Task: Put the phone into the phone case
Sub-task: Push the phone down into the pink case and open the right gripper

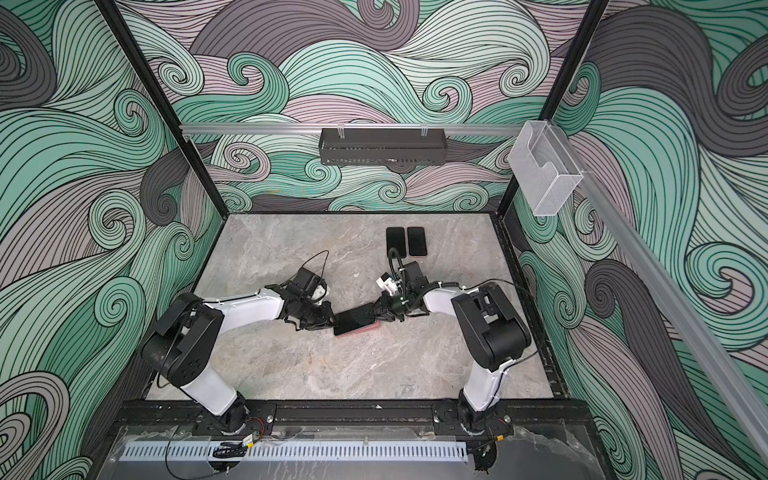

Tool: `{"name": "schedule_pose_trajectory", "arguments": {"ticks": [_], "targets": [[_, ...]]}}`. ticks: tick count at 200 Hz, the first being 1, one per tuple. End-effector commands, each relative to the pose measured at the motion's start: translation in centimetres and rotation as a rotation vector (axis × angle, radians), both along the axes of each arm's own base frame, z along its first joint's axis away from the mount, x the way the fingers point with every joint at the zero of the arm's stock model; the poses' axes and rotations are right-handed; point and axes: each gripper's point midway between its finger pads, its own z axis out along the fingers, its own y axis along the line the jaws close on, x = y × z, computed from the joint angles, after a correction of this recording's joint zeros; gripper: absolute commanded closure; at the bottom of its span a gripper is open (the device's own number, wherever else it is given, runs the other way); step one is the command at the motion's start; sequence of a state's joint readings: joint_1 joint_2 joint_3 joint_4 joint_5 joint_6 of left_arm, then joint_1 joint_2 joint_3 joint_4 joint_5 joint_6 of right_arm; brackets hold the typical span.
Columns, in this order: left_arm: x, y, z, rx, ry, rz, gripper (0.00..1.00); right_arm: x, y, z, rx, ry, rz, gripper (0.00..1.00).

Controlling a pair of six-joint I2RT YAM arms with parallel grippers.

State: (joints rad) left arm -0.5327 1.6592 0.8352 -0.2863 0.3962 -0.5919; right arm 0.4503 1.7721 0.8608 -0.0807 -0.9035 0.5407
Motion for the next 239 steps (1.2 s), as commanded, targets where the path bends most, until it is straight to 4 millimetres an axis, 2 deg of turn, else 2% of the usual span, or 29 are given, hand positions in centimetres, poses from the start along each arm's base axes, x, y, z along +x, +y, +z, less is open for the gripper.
{"name": "schedule_pose_trajectory", "arguments": {"ticks": [1,81,123,127,170,239], "targets": [[1.5,-1.7,-0.3,-0.023,-0.067,-0.047,0.81,-2.4,-1.3,-4.1,-0.232,0.049,0.013,0.90],[1.0,-1.4,-1.2,-0.027,-0.051,-0.033,0.82,-3.0,-2.0,-4.4,-0.311,0.040,0.034,0.83],[1.0,-1.5,-1.4,-0.026,-0.049,-0.034,0.82,-2.6,-2.0,-4.1,-0.333,0.012,0.044,0.79],[1.0,-1.5,-1.5,-0.026,-0.049,-0.034,0.82,-3.1,-2.4,-4.2,-0.351,0.032,0.050,0.79],[0.9,-1.4,-1.7,-0.025,-0.045,-0.033,0.83,-3.0,-3.5,-4.0,-0.435,0.004,0.064,0.77],[0.8,-1.4,-2.0,-0.023,-0.043,-0.034,0.83,-2.9,-4.2,-3.6,-0.512,-0.027,0.082,0.71]]}}
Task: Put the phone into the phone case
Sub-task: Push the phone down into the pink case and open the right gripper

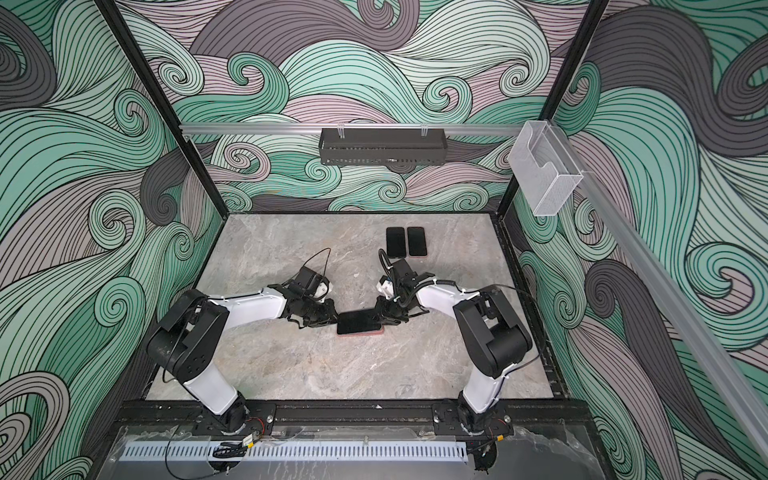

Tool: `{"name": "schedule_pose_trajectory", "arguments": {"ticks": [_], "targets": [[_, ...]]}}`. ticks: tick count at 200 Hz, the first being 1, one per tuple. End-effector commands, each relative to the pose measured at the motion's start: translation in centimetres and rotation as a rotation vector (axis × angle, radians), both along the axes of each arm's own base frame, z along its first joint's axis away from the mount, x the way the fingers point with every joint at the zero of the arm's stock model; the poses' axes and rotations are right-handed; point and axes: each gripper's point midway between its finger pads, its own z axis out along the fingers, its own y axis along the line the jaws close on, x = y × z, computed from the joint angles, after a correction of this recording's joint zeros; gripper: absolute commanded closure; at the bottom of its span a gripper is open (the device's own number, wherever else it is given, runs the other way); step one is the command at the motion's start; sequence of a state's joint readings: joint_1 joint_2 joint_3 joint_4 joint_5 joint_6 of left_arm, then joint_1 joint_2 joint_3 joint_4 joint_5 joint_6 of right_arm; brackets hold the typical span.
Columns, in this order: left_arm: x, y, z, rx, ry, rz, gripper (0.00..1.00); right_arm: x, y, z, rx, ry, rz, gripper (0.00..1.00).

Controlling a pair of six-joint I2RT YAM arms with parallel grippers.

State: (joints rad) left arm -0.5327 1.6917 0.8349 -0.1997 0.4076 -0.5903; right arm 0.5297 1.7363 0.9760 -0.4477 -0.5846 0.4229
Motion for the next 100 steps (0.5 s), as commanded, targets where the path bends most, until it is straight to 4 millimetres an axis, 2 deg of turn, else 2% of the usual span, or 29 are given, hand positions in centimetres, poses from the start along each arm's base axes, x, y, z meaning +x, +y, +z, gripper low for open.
{"name": "schedule_pose_trajectory", "arguments": {"ticks": [1,100], "targets": [[-0.4,-0.5,-1.8,0.013,-0.003,-0.028,0.83,-1.5,-2.1,-1.9,-0.162,0.014,0.037,0.71],[-0.7,-0.4,-2.4,0.010,0.007,-0.031,0.84,-1.4,-3.1,-1.0,-0.248,-0.025,0.061,0.61]]}}
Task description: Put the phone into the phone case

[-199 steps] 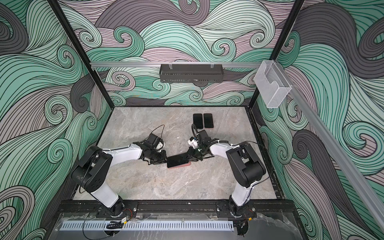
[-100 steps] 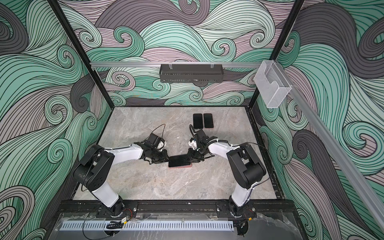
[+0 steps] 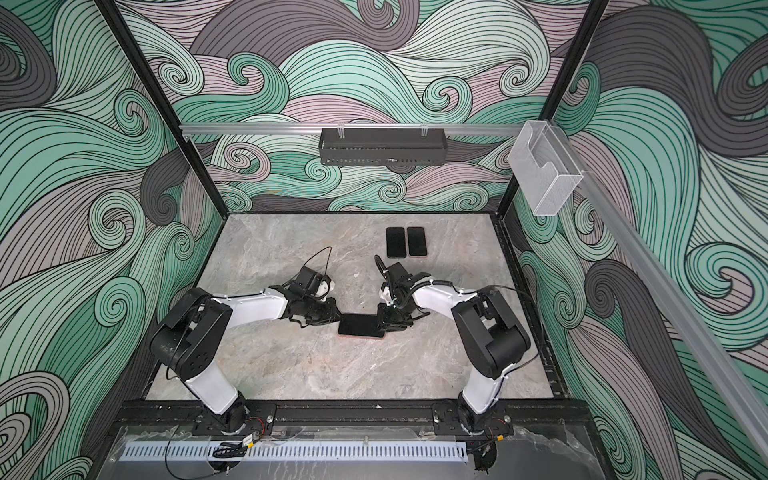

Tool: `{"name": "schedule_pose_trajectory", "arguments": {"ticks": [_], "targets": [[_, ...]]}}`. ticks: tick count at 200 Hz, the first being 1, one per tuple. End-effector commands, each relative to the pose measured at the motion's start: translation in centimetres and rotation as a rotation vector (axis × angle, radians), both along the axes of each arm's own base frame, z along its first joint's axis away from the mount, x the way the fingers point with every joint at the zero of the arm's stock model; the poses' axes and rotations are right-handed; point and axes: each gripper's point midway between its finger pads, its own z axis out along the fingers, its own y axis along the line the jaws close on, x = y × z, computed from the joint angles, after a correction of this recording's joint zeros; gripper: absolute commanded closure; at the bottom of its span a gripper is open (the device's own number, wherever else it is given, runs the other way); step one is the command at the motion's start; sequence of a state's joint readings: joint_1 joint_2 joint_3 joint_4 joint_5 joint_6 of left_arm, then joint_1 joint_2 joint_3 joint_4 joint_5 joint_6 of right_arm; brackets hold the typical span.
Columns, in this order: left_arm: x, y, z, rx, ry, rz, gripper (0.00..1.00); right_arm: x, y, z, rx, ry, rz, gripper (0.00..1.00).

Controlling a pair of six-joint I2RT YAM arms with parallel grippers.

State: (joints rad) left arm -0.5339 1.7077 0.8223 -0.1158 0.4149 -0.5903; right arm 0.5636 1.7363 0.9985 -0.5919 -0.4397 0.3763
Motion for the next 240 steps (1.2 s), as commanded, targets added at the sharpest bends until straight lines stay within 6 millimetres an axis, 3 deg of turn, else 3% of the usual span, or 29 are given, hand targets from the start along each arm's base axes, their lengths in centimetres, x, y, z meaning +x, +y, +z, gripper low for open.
{"name": "schedule_pose_trajectory", "arguments": {"ticks": [1,71,131,183,240], "targets": [[-1.6,0.3,-2.3,0.045,0.051,-0.027,0.84,0.1,-1.0,0.3,-0.068,-0.032,0.022,0.61],[-2.0,0.0,-1.6,0.010,0.055,-0.032,0.82,-0.1,-1.5,1.1,-0.086,-0.052,0.028,0.61],[-2.3,-0.3,0.7,-0.030,0.038,-0.043,0.69,-0.9,-1.2,1.4,-0.087,-0.064,0.046,0.74],[-3.4,0.8,0.5,0.015,0.050,-0.047,0.64,-1.1,-1.7,1.3,-0.124,-0.083,0.035,0.77],[-3.7,0.2,0.3,-0.026,0.060,-0.071,0.66,-1.3,-1.7,0.9,-0.132,-0.077,0.032,0.78]]}}
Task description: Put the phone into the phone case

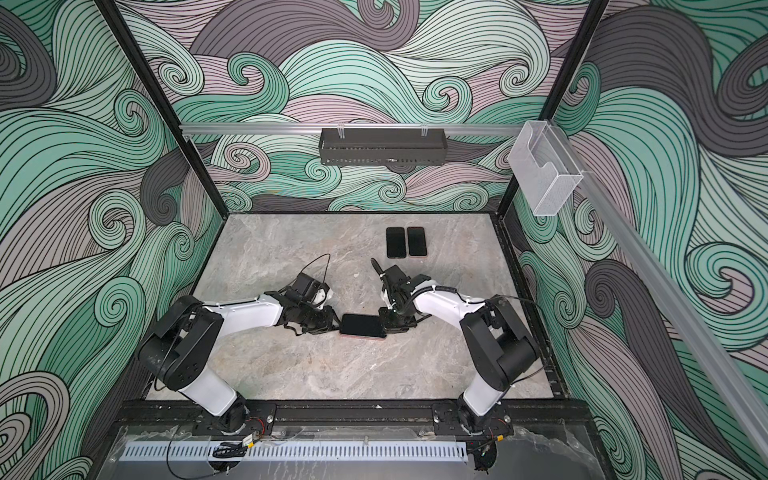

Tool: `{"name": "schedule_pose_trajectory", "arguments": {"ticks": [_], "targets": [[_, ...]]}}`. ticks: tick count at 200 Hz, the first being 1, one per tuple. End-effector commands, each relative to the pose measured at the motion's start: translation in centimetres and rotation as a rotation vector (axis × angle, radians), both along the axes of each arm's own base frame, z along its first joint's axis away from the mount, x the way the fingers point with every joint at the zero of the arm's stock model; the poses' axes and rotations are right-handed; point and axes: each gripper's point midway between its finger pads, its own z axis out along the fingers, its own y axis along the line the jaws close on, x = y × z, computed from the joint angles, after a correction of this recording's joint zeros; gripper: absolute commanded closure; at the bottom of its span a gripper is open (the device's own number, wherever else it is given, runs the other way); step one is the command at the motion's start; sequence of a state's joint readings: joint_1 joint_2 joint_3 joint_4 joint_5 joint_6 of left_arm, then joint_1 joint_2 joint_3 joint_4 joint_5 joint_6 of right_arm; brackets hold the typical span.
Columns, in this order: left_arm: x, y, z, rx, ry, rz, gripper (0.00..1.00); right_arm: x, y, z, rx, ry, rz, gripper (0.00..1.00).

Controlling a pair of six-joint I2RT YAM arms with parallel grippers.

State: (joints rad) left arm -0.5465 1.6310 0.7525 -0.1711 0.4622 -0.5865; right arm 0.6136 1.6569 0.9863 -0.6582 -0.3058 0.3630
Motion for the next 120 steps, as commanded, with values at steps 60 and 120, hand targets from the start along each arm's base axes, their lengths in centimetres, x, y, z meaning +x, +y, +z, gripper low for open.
{"name": "schedule_pose_trajectory", "arguments": {"ticks": [60,120], "targets": [[-0.4,-1.5,-0.1,-0.073,0.021,-0.046,0.69,0.1,0.5,-1.4,0.009,0.018,-0.014,0.80],[-1.0,-1.4,-0.2,-0.084,0.031,-0.049,0.71,0.0,1.0,-2.0,0.026,0.031,-0.018,0.80]]}}
